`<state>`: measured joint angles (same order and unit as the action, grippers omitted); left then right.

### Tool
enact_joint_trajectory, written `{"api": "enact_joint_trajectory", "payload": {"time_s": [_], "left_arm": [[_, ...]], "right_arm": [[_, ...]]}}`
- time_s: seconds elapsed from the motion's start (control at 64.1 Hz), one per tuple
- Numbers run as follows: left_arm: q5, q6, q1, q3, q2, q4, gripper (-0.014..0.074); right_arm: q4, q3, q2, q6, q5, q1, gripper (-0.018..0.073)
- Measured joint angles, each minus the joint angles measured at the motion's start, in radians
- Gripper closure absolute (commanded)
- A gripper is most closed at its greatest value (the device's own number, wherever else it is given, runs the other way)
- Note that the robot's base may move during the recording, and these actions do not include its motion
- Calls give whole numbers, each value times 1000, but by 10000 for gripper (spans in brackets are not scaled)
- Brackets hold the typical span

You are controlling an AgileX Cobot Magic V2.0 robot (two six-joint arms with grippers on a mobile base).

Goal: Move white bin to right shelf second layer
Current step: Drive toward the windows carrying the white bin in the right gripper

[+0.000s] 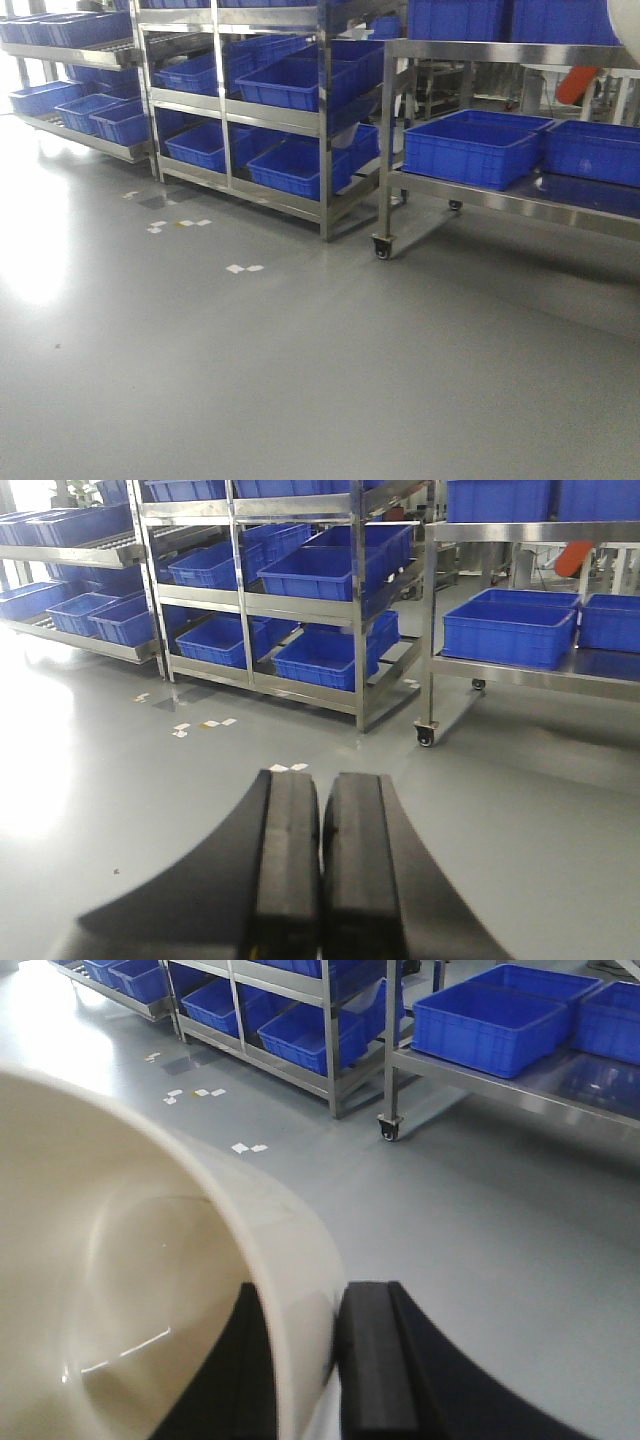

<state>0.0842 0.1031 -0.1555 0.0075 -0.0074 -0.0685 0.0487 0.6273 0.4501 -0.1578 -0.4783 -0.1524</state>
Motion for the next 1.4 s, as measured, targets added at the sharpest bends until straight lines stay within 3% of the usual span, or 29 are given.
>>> {"api": "enact_joint_trajectory", "payload": {"time_s": [1.405], "left_arm": [[0, 0, 0, 0, 0, 0, 512]], "right_arm": [[0, 0, 0, 0, -2, 0, 503]]}}
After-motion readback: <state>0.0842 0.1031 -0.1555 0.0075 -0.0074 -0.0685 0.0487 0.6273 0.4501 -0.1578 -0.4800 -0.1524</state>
